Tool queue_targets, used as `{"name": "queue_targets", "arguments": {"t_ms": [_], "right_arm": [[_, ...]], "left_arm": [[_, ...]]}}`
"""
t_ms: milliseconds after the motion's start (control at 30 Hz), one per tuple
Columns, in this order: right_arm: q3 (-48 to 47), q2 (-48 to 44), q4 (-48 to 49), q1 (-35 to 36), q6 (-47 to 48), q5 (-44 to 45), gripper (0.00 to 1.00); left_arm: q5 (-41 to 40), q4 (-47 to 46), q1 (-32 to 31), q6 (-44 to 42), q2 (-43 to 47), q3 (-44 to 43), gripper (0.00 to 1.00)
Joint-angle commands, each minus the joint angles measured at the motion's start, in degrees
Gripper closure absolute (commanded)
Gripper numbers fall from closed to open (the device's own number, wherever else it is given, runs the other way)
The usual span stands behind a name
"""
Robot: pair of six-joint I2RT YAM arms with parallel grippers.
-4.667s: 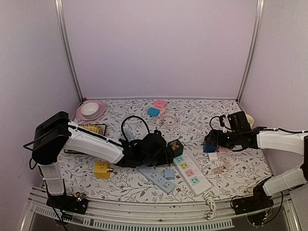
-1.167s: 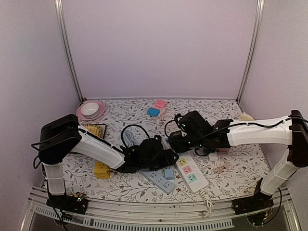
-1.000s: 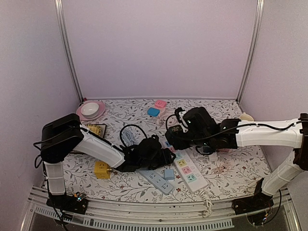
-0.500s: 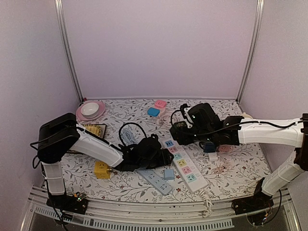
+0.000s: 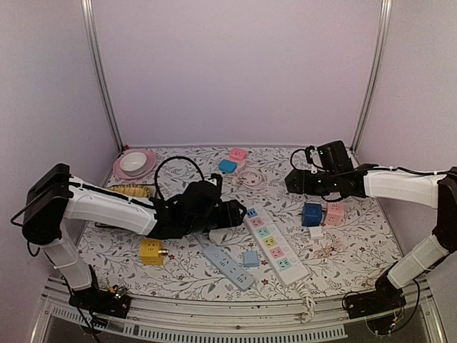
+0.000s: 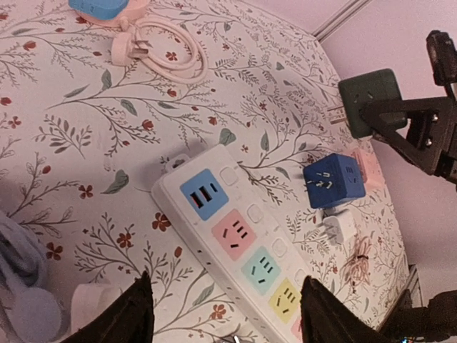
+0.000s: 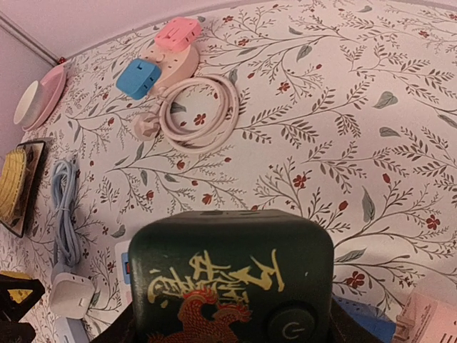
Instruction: Pull the plug off the socket
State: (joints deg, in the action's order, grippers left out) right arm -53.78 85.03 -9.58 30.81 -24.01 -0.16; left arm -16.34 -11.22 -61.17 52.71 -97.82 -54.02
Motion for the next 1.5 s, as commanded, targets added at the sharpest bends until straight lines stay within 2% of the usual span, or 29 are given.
{"name": "queue_targets", "arguments": {"t_ms": [0, 233, 467, 600, 767, 867, 1000, 1267, 1467], "right_arm": [[0.9, 2.6, 7.9, -6.0, 1.0, -8.7, 0.63], [0.0, 8.9, 12.1, -14.4, 0.2, -17.3, 0.55], [0.3, 13.1, 13.2, -17.9, -0.5, -20.2, 0.48], [2.3, 12.0, 13.3, -18.0, -0.4, -19.3, 0.38], [5.7, 8.4, 13.1, -17.9, -0.2, -17.8, 0.16], [7.3, 5.7, 12.2, -17.9, 0.1, -16.4, 0.09], [9.4, 1.0, 11.0, -17.9, 0.5, -15.7, 0.08], [12.4, -7.3, 8.3, -16.0, 0.2, -14.0, 0.08], [13.3, -11.2, 6.3, -13.4, -0.4, -12.8, 0.08]], "left_arm": [[1.8, 2.6, 5.2, -5.0, -0.4, 1.0, 0.29], [6.6, 6.4, 14.8, -11.7, -3.7, -5.1, 0.29], [6.6, 14.4, 21.4, -17.8, -12.9, -20.2, 0.29], [8.4, 16.1, 23.4, -19.4, -20.4, -28.5, 0.29], [8.0, 21.2, 22.9, -21.6, -30.7, -41.3, 0.30], [7.7, 24.4, 22.5, -22.5, -35.8, -48.1, 0.30], [5.7, 27.6, 21.0, -25.1, -41.3, -55.7, 0.30], [-3.9, 40.8, 18.4, -26.8, -54.3, -77.4, 0.29], [-5.2, 44.3, 18.1, -27.0, -58.2, -81.1, 0.31]]}}
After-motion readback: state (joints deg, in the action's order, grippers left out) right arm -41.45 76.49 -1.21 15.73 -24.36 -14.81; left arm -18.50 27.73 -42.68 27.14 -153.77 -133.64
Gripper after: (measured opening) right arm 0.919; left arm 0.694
